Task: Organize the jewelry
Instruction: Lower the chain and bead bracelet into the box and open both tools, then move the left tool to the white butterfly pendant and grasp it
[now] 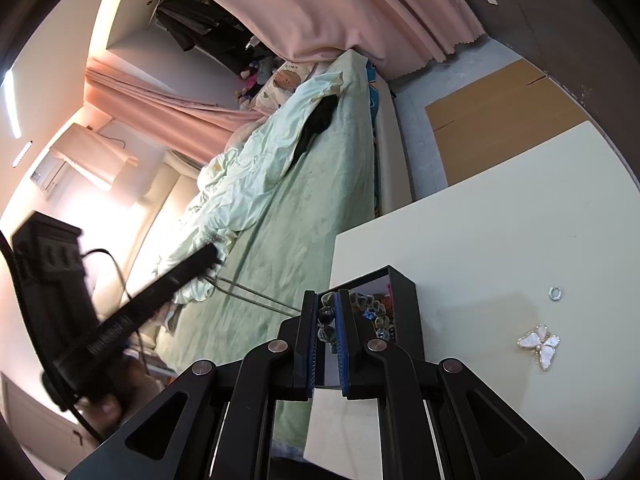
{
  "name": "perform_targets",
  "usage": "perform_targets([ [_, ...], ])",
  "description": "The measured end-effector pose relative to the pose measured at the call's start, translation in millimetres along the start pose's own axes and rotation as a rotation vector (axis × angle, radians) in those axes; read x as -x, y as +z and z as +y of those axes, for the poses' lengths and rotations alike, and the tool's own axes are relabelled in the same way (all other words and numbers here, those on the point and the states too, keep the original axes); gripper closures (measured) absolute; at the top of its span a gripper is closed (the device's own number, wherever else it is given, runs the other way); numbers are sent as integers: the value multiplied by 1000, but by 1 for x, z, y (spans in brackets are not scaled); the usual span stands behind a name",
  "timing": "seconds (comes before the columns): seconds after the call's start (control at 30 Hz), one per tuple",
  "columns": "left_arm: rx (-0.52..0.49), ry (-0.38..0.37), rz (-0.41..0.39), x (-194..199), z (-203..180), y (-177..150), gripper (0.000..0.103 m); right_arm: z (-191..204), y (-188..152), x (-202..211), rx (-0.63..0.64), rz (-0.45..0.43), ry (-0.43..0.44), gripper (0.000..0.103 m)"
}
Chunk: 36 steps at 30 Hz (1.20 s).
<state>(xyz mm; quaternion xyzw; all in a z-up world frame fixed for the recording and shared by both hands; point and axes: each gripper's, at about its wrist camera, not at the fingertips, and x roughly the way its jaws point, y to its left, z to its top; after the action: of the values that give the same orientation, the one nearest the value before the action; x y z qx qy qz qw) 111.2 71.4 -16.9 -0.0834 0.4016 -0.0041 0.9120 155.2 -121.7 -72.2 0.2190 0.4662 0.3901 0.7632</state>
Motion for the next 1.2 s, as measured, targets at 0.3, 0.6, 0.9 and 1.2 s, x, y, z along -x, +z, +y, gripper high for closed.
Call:
perform_targets([
  [0.3, 97, 7, -28, 14, 34, -13, 27, 9, -2, -25, 1, 40, 44, 93],
  [0.6, 121, 25, -47, 28, 44, -17, 27, 14, 0, -57, -19, 95, 71, 34],
  [0.9, 89, -1, -55, 27, 25, -20, 27, -3, 0, -15, -46, 34, -14, 32],
  [1.2, 10, -61, -33, 11, -22, -29, 16, -24, -9, 43, -57, -11, -84, 30],
])
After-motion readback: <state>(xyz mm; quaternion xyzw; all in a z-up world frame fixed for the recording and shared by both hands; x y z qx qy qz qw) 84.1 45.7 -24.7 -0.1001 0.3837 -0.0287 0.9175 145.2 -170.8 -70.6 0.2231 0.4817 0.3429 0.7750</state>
